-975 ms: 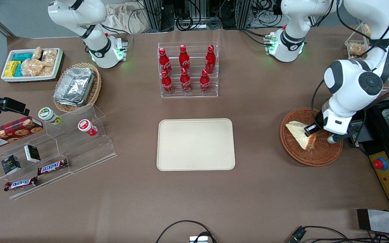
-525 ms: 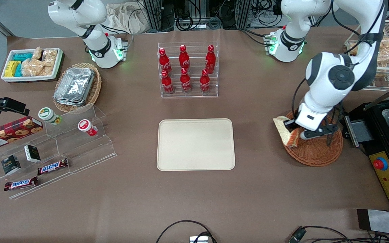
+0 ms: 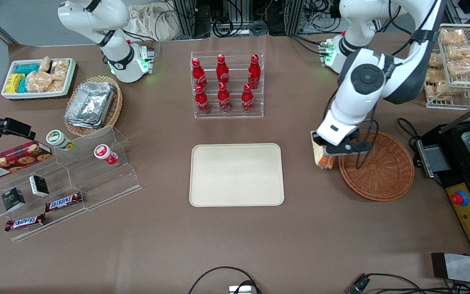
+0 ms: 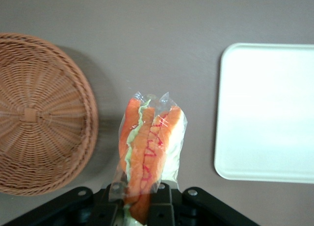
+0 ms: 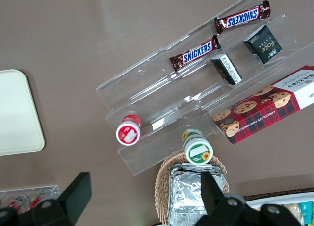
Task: Place sandwich from basket to tray
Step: 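Carry the held sandwich over the cream tray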
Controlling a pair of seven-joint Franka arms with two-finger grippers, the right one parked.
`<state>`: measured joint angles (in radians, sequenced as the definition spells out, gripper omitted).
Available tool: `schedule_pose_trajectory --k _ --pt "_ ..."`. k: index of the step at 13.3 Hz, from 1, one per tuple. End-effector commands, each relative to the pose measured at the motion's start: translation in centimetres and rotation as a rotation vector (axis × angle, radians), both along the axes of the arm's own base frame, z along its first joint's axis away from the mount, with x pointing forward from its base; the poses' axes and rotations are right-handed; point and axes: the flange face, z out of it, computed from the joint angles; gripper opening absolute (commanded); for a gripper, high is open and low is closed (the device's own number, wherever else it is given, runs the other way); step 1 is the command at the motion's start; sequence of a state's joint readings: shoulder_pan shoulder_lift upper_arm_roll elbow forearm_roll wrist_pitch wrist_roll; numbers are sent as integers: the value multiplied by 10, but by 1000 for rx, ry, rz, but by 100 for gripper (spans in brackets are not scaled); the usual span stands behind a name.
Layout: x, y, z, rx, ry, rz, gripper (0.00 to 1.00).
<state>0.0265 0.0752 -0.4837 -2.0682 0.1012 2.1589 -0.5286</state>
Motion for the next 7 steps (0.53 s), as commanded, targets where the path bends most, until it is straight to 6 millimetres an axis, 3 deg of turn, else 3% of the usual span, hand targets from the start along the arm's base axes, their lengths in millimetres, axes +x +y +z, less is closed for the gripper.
schedule_pose_trajectory --k 1,7 --pt "3 -27 1 1 8 -38 18" --pt "8 -110 -35 40 2 -65 18"
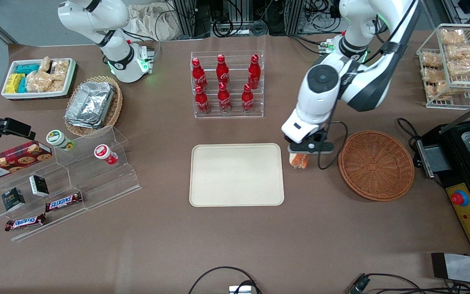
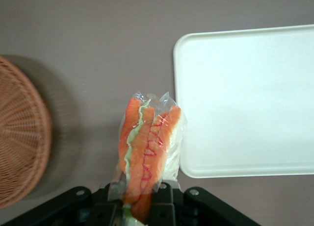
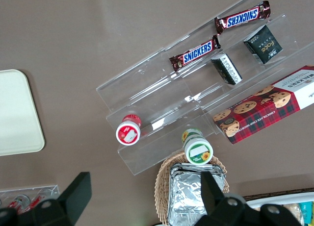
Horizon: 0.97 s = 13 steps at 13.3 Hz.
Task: Place sandwich from basket to tray
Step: 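Carry the held sandwich over the cream tray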
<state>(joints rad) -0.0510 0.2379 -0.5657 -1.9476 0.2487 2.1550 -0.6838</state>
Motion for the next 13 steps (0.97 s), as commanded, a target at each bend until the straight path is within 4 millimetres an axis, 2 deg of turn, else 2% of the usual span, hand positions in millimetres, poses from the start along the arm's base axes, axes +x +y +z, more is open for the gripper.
schedule_pose_trajectory --k 1,3,5,7,9,11,13 --pt "15 -34 -18 15 19 8 18" --pt "17 -48 -33 18 27 -12 19" --pt "27 -51 -45 12 35 9 20" --pt "21 -73 -52 6 39 -12 20" --pt "29 -79 -64 2 42 11 20" --pt "25 -93 -75 0 49 6 20" --pt "27 -94 -88 13 52 -5 20"
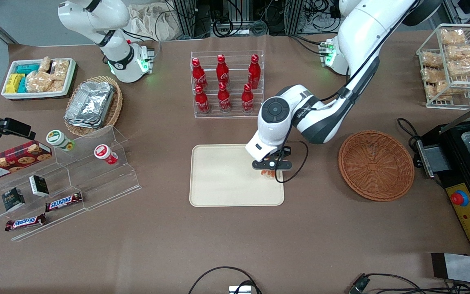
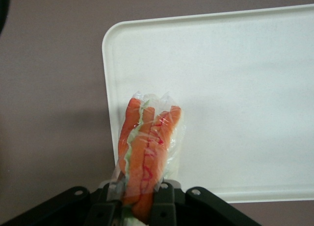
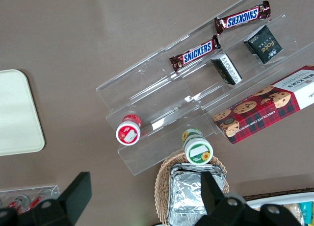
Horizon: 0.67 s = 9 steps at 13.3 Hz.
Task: Place sandwich from basket to tray
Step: 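Carry the held sandwich over the cream tray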
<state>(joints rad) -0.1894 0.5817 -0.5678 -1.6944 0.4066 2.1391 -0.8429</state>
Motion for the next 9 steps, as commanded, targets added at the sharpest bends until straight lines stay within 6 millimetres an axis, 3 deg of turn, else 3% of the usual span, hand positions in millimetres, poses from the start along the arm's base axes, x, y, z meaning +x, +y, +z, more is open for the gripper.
schedule_pose_trajectory --k 1,9 --pt "8 -9 -11 19 3 13 20" --pt "16 -10 -41 28 24 44 20"
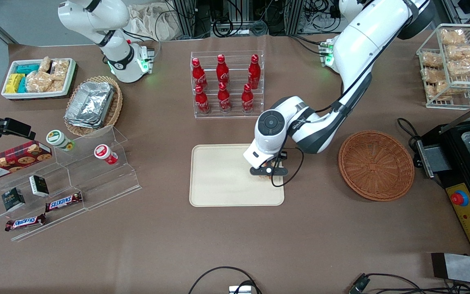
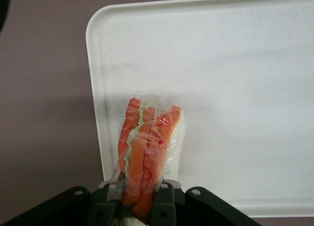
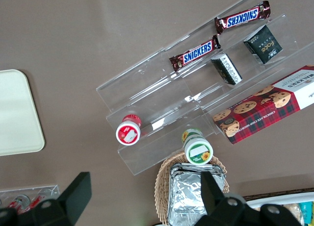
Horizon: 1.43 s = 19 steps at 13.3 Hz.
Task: Place sandwich from basket to tray
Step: 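Carry the held sandwich over the cream tray, then lower the sandwich onto the tray and open the left gripper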
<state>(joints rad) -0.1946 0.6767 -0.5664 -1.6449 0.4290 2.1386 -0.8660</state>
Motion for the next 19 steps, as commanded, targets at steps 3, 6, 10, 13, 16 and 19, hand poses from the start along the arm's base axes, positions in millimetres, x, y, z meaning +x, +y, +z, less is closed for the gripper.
schedule_pose_trajectory --k 3,6,10,13,16,19 --pt "6 -7 -18 50 -28 40 20" --pt "-5 -33 -27 53 -34 13 21" --pt "-6 -37 -29 55 -37 19 23" --pt "-6 -36 -30 57 -36 20 42" --pt "-1 -31 -35 77 -49 16 95" --pt "-1 -30 -34 79 -50 18 100"
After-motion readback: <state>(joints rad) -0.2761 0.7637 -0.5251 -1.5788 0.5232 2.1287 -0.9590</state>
